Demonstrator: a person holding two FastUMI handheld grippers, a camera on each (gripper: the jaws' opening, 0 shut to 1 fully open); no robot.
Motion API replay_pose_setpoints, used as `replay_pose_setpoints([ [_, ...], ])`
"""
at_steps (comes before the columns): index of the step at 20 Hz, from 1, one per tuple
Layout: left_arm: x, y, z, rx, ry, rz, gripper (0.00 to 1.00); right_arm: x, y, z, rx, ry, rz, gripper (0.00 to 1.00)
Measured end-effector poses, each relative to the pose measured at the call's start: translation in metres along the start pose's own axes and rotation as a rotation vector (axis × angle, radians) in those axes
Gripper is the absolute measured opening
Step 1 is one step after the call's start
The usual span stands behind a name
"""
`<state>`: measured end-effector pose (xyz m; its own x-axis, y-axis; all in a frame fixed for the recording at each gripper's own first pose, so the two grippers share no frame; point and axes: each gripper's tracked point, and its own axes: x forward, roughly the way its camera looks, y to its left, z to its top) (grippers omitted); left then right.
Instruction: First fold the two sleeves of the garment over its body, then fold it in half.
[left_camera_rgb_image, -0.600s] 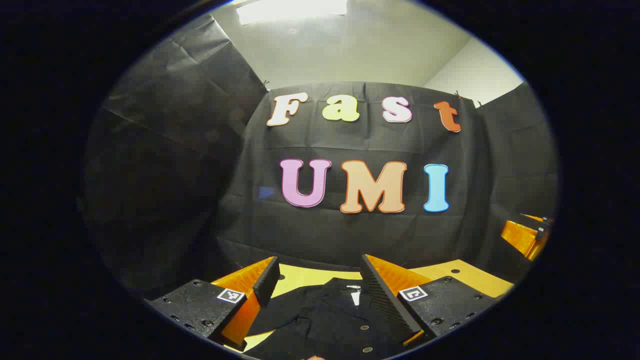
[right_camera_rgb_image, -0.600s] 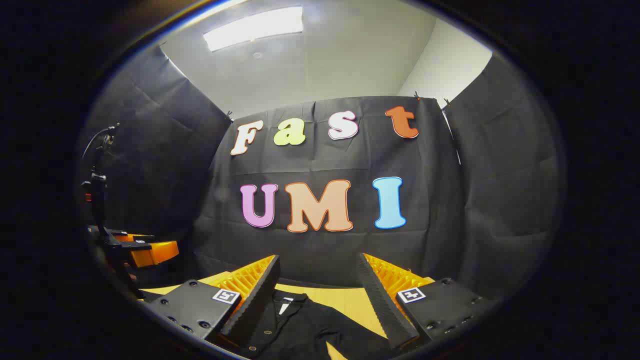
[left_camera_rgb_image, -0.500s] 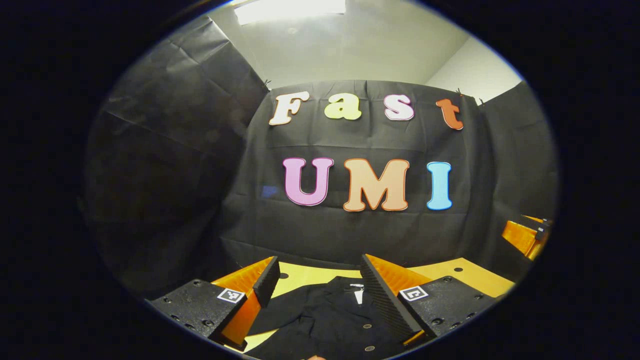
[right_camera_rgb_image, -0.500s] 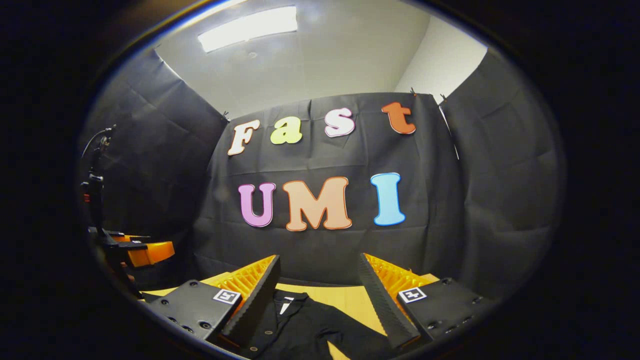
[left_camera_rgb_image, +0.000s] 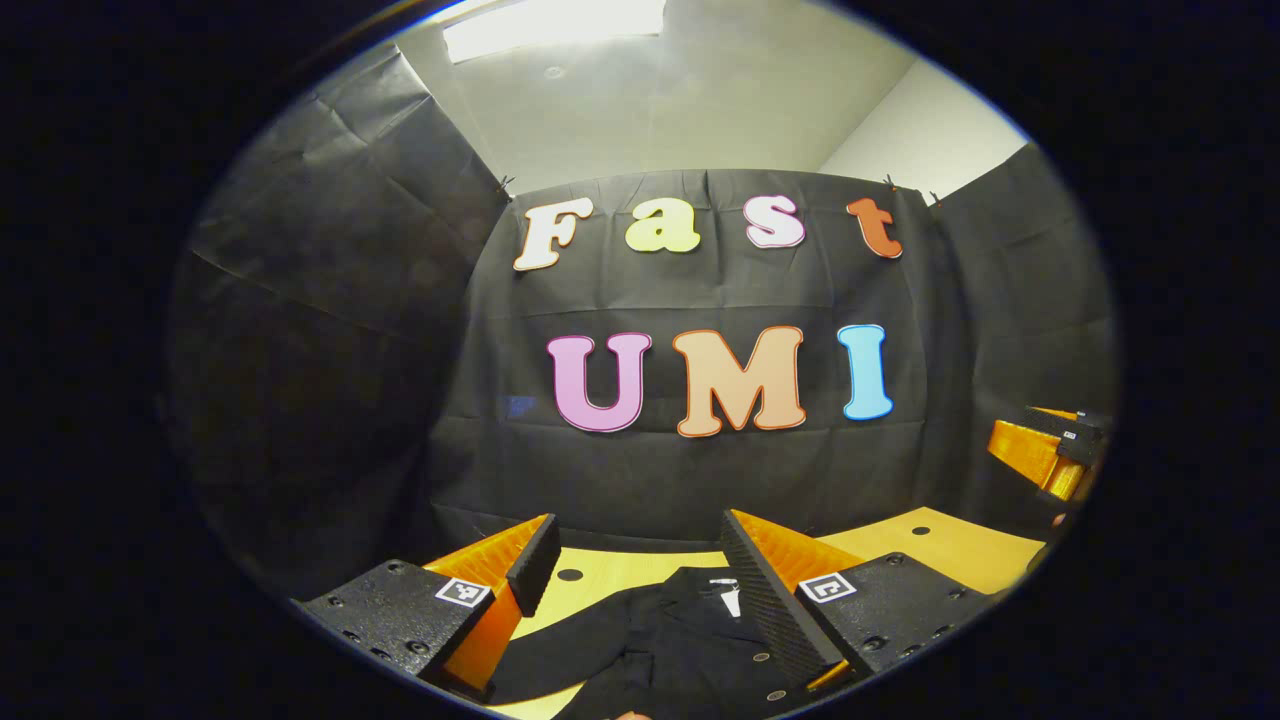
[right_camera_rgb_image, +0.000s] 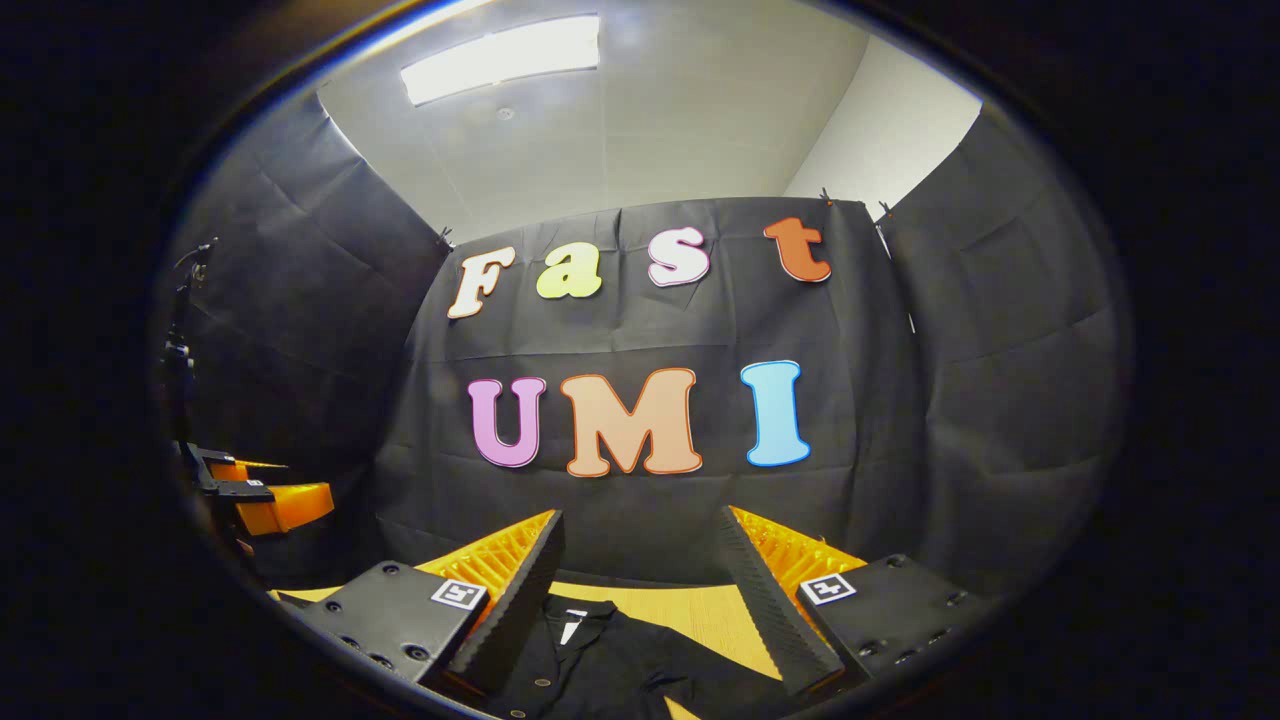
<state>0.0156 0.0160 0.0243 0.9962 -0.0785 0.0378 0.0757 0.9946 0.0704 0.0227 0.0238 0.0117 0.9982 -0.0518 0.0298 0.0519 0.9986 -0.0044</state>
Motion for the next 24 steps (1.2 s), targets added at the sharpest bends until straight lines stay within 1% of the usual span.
replay_pose_setpoints([
  [6, 0.006, 0.013, -0.009, -0.026, 0.013, -0.011, 0.99, 0.005, 0.019, -0.001, -0.022, 0.006, -0.002, 0.95],
  [10, 0.010, 0.020, -0.013, -0.039, 0.025, -0.007, 0.96, 0.010, 0.025, -0.004, -0.022, 0.018, 0.000, 0.95],
  [11, 0.011, 0.021, -0.015, -0.038, 0.027, -0.007, 0.99, 0.011, 0.027, -0.004, -0.022, 0.019, -0.001, 0.95],
  [20, 0.016, 0.025, -0.017, -0.036, 0.032, -0.018, 0.99, 0.017, 0.034, -0.009, -0.019, 0.028, -0.004, 0.95],
  [21, 0.016, 0.025, -0.018, -0.037, 0.032, -0.019, 0.99, 0.018, 0.035, -0.009, -0.019, 0.027, -0.003, 0.97],
  [22, 0.016, 0.026, -0.018, -0.038, 0.034, -0.019, 0.99, 0.019, 0.036, -0.009, -0.021, 0.026, -0.003, 0.95],
  [23, 0.016, 0.027, -0.018, -0.040, 0.034, -0.019, 0.99, 0.019, 0.037, -0.009, -0.022, 0.026, -0.001, 0.97],
  [24, 0.015, 0.027, -0.018, -0.042, 0.035, -0.019, 0.99, 0.019, 0.039, -0.009, -0.023, 0.026, 0.001, 0.95],
])
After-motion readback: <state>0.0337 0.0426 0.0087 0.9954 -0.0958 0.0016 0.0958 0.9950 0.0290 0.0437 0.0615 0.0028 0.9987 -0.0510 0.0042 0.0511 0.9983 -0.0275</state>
